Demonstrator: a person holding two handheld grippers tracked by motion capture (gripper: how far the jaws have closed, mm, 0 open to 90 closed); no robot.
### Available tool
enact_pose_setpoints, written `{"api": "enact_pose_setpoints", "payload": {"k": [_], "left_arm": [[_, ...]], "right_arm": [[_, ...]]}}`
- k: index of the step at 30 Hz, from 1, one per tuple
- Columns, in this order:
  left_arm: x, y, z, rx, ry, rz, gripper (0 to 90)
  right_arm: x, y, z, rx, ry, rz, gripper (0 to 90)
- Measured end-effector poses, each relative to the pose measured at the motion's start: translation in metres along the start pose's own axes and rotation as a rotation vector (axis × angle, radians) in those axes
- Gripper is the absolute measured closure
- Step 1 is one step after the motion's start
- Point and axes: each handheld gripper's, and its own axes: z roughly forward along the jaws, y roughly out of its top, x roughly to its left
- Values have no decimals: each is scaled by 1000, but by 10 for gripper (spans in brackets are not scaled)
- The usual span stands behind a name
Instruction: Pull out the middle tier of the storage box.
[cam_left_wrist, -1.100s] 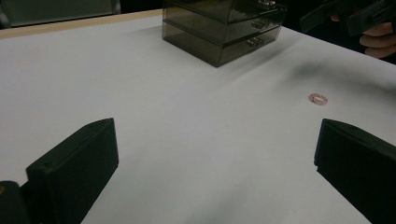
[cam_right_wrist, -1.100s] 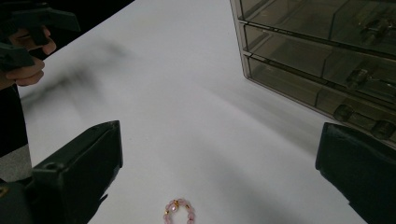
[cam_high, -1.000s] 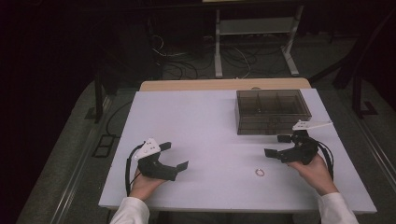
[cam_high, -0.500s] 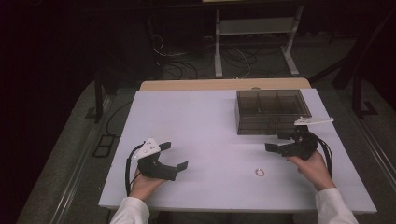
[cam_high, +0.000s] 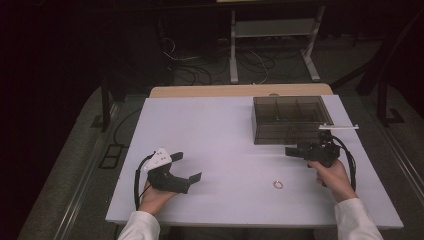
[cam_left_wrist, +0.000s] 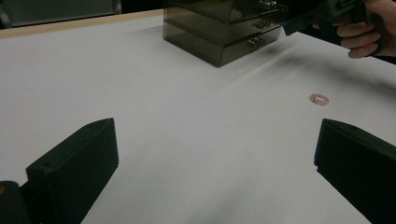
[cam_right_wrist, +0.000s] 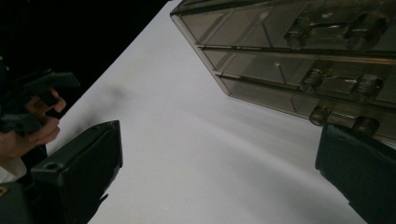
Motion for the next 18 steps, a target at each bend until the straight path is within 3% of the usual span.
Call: {"api": "enact_pose_setpoints", "payload": {"k": [9,12,18], "left_arm": [[0,0,0,-4,4,-3,0],[0,0,0,-2,3,-2,0],[0,0,0,-5,4,-4,0]], "right_arm": [[-7,0,2,-55,29,61,3],[-9,0,1,-77,53,120,3],[-14,0,1,-95,52,169,3]]}}
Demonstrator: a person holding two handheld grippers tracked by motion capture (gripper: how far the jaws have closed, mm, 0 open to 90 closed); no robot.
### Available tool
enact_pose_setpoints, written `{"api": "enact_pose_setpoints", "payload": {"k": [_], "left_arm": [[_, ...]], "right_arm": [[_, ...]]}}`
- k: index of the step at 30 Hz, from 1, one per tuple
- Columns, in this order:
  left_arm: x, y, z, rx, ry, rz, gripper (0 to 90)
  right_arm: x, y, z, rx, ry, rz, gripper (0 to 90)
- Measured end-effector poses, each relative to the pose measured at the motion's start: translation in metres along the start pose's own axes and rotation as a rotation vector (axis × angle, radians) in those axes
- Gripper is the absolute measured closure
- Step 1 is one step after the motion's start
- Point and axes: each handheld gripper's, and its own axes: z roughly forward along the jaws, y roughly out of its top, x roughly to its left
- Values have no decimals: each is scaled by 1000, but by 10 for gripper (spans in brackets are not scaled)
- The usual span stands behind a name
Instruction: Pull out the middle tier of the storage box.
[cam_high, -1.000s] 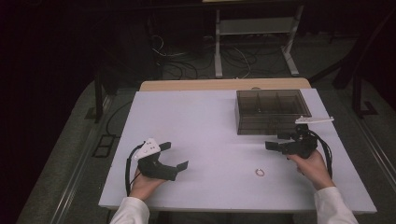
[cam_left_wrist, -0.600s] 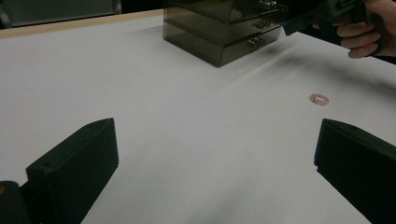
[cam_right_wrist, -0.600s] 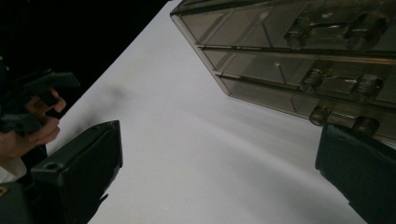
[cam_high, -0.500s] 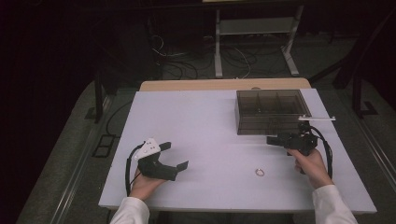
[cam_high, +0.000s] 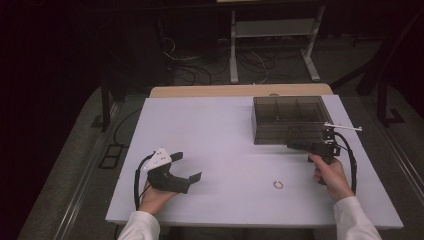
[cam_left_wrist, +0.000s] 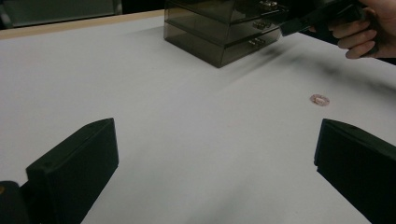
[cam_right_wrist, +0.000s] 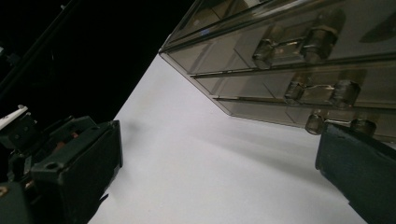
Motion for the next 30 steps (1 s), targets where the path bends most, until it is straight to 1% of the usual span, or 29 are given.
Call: {"api": "enact_pose_setpoints", "payload": {"k": [1,2,4,6,7,8,9,10,13,16,17,19,21,22,23,24,29,30], "left_arm": [[0,0,0,0,0,0,0],[0,0,0,3,-1,2,0],[0,0,0,3,-2,3,0],[0,0,0,4,-3,4,0],[0,0,0,4,-3,4,0],[0,0,0,4,-2,4,0],[0,0,0,4,-2,4,0],[0,0,0,4,-2,4,0],[0,0,0,3,-2,3,0],[0,0,0,4,-2,4,0],[0,0,0,4,-2,4,0],[0,0,0,2,-2,4,0],[0,0,0,3,-1,4,0],[0,0,0,3,-1,4,0],[0,0,0,1,-1,2,0],[0,0,0,1,-1,3,0],[0,0,0,2,-1,3,0],[0,0,0,2,-1,3,0]], "right_arm": [[0,0,0,0,0,0,3],[-2,0,0,-3,-1,16,3],[-2,0,0,-2,0,23,3],[-4,0,1,-9,4,50,3],[-4,0,1,-9,4,50,3],[-5,0,2,-18,12,81,3],[-5,0,2,-18,12,81,3],[-6,0,2,-23,16,101,3],[-7,0,3,-32,12,117,3],[-8,0,3,-47,15,158,3],[-9,0,3,-59,17,176,3],[-9,0,1,-77,23,196,3],[-10,0,1,-86,13,211,3],[-11,-1,0,-96,6,228,3],[-11,-1,0,-96,6,228,3],[-12,-1,-1,-104,-4,246,3],[-15,-2,-2,-108,-24,275,4],[-16,-2,-2,-103,-39,297,4]]}}
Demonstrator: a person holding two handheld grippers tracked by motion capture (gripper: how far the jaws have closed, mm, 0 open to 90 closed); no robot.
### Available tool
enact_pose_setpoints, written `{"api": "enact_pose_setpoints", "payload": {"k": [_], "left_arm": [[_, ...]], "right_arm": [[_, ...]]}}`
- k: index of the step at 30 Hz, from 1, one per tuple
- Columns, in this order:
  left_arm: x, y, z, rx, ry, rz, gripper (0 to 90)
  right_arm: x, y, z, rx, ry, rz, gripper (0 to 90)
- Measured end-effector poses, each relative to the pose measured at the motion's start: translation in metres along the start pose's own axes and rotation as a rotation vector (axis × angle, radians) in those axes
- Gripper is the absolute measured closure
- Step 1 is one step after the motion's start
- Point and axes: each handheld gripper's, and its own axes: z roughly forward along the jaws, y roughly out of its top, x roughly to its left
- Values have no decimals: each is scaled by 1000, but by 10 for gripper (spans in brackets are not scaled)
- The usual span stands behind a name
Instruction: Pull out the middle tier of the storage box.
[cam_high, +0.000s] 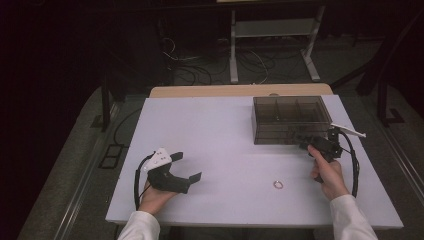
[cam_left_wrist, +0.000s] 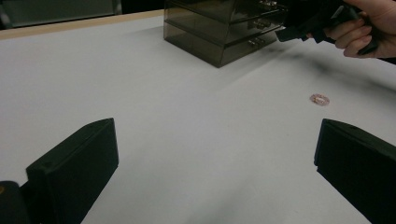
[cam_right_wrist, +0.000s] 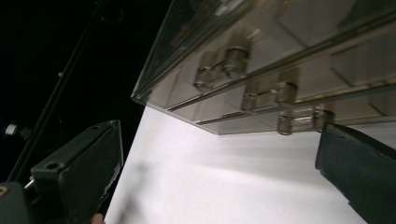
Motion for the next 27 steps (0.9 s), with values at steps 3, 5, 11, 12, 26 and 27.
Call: {"api": "enact_pose_setpoints", "payload": {"k": [3,5,11,12,26,27], "left_arm": [[0,0,0,2,-1,2,0],[0,0,0,2,-2,2,0],[0,0,0,3,-2,-1,0],[0,0,1,3,-2,0,0],[0,0,1,6,-4,1,0],[0,0,1,6,-3,1,0]], "right_arm": [[-1,0,0,5,-10,9,54],[-2,0,-1,-8,-8,13,61],[-4,1,-2,-14,-33,46,97],[-7,1,-4,-41,-25,47,210],[-13,2,-4,-84,-71,107,457],[-13,2,-4,-84,-71,107,457]]}}
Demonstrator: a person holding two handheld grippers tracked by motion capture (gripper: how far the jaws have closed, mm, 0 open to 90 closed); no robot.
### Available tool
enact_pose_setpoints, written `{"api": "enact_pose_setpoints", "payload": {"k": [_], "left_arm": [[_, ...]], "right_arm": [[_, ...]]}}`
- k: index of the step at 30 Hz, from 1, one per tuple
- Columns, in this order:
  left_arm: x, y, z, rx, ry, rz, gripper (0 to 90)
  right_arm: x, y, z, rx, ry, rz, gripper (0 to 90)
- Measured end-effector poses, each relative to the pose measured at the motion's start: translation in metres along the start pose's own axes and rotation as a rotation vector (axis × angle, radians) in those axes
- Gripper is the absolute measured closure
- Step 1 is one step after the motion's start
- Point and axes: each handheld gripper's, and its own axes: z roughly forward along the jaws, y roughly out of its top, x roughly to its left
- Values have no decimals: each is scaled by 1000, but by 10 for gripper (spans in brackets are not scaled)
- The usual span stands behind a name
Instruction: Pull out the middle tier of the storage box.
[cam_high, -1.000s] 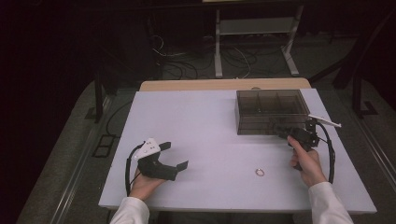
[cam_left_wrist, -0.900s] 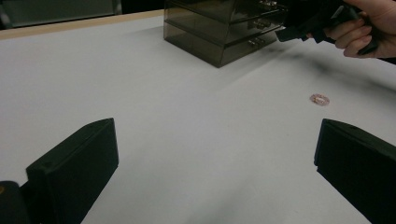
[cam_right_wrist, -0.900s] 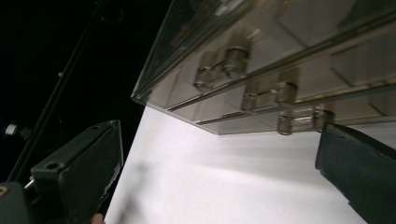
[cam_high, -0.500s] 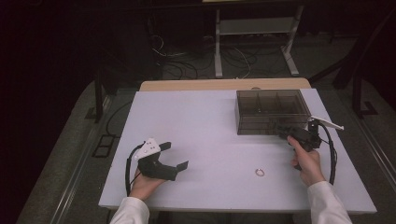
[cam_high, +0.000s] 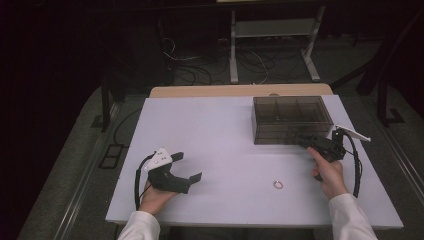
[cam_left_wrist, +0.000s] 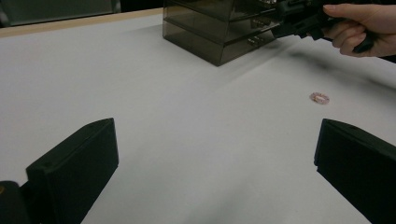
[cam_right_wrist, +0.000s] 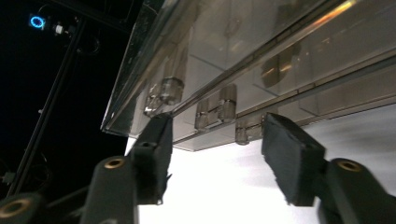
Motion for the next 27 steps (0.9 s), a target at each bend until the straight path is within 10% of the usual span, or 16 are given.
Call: {"api": "enact_pose_setpoints", "payload": {"k": [27], "left_arm": [[-1,0,2,9,-4,7,0]], "right_arm": [[-5,-2,7,-35,5,138,755]]}}
